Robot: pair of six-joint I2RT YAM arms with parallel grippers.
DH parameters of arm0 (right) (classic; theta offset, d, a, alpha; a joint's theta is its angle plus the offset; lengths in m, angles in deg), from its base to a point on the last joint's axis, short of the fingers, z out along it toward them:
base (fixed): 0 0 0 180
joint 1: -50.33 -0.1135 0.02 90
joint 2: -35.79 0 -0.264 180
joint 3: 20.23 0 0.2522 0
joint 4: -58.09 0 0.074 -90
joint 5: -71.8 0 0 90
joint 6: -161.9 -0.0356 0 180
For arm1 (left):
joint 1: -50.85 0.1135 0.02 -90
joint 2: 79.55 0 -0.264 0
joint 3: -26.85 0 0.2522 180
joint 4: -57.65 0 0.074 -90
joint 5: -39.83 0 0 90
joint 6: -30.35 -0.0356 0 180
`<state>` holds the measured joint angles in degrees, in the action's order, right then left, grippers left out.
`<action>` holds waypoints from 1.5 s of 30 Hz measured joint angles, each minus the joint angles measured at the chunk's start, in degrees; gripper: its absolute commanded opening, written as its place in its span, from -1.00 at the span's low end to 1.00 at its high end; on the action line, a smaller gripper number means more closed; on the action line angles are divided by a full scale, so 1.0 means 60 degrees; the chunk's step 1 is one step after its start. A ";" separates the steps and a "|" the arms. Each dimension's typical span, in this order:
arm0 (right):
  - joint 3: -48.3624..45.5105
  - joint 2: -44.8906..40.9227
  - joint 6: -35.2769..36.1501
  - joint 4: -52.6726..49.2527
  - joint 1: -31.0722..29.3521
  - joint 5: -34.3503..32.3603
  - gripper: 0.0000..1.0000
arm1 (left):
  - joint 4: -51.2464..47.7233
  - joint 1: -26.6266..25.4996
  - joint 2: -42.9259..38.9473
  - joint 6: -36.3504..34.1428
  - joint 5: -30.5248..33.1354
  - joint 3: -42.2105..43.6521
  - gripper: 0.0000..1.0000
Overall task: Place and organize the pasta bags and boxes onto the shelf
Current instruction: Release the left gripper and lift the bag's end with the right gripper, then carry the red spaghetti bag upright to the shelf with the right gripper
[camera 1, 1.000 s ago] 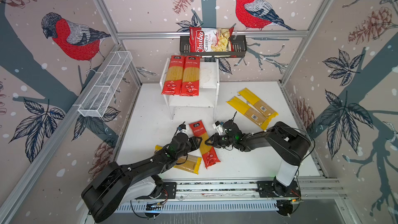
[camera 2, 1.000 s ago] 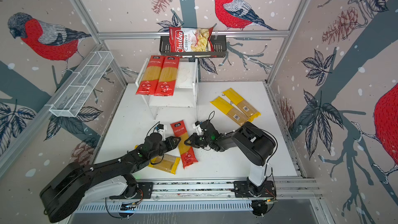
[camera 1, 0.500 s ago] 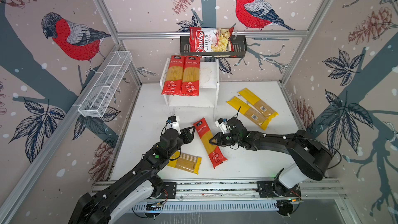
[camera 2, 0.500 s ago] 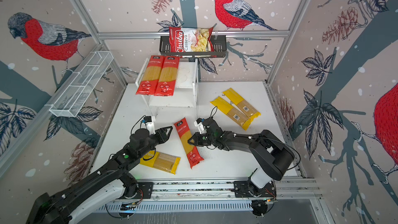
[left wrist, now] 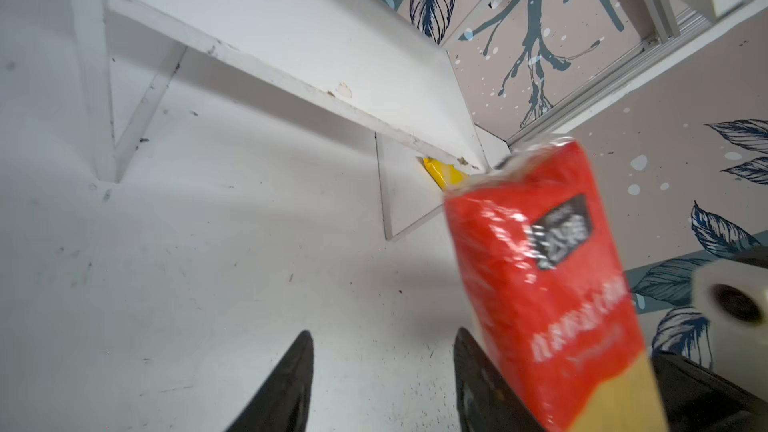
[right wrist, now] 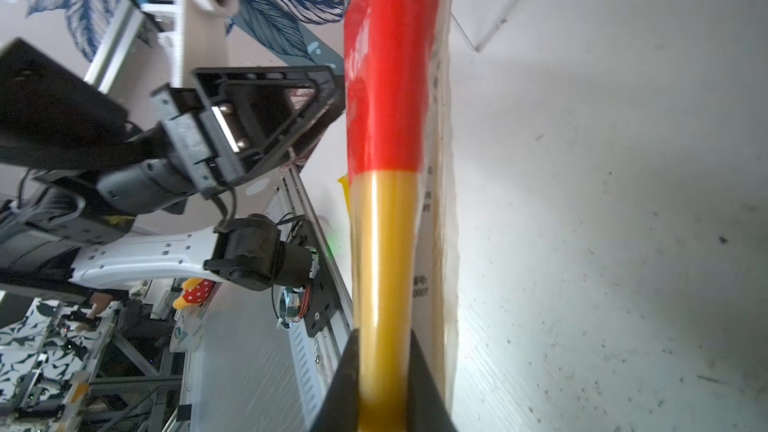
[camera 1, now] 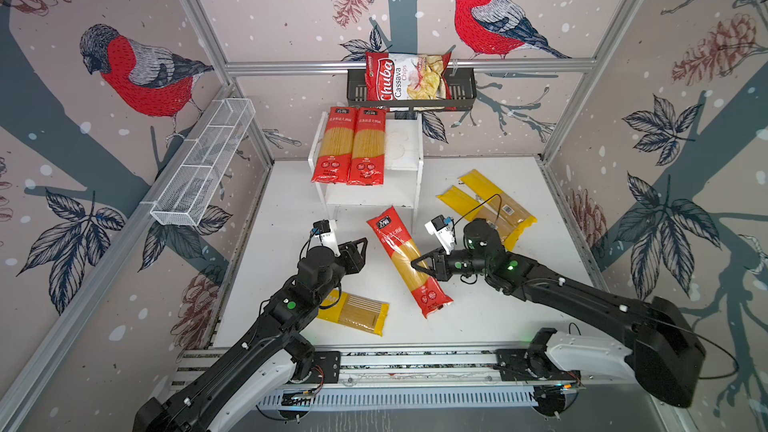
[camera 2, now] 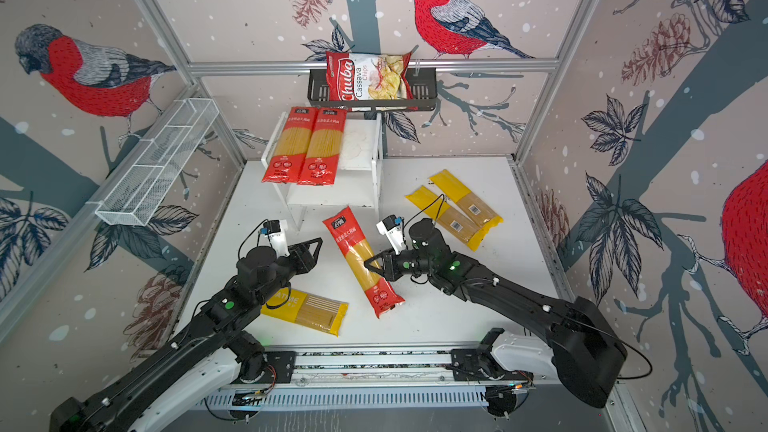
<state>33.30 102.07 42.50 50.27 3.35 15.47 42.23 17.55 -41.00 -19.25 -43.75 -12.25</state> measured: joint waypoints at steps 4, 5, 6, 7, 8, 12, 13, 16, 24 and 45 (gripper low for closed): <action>0.0437 -0.0521 0.0426 -0.0299 0.0149 0.0339 -1.00 | -0.0178 0.0080 -0.0084 -0.0113 0.0127 -0.0051 0.08; 0.0510 -0.0583 0.0463 -0.0321 0.0175 0.0433 -1.00 | -0.0189 0.0087 -0.0106 -0.0138 0.0157 -0.0051 0.08; 0.0608 -0.0648 0.0543 -0.0357 0.0222 0.0535 -1.00 | -0.0197 0.0084 -0.0135 -0.0142 0.0149 -0.0051 0.08; 0.0710 -0.0696 0.0634 -0.0437 0.0280 0.0641 -1.00 | -0.0197 0.0084 -0.0175 -0.0160 0.0135 -0.0051 0.08; 0.0783 -0.0729 0.0678 -0.0506 0.0306 0.0714 -1.00 | -0.0186 0.0084 -0.0219 -0.0164 0.0091 -0.0047 0.08; 0.1075 -0.0863 0.0834 -0.0725 0.0619 0.1166 -1.00 | 0.0004 0.0084 -0.0510 -0.0233 -0.0076 0.0095 0.08; 0.1158 -0.0882 0.0838 -0.0725 0.0692 0.1246 -1.00 | 0.0036 0.0084 -0.0572 -0.0233 -0.0131 0.0138 0.08; 0.1410 -0.0914 0.0827 -0.0670 0.0849 0.1504 -1.00 | 0.0277 0.0084 -0.0674 -0.0244 -0.0433 0.0244 0.08; 0.2167 -0.0637 -0.0109 0.0375 0.1319 0.1851 -1.00 | 0.1126 0.0080 -0.0619 -0.0237 -0.1086 0.0463 0.09; 0.3876 0.2721 -0.5424 0.4433 0.1960 -0.0295 -1.00 | 0.3508 -0.0146 -0.0393 0.0463 -0.1836 0.1031 0.53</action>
<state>56.55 118.40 9.95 76.87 15.11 13.70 63.28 16.68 -43.36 -16.47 -54.77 -6.07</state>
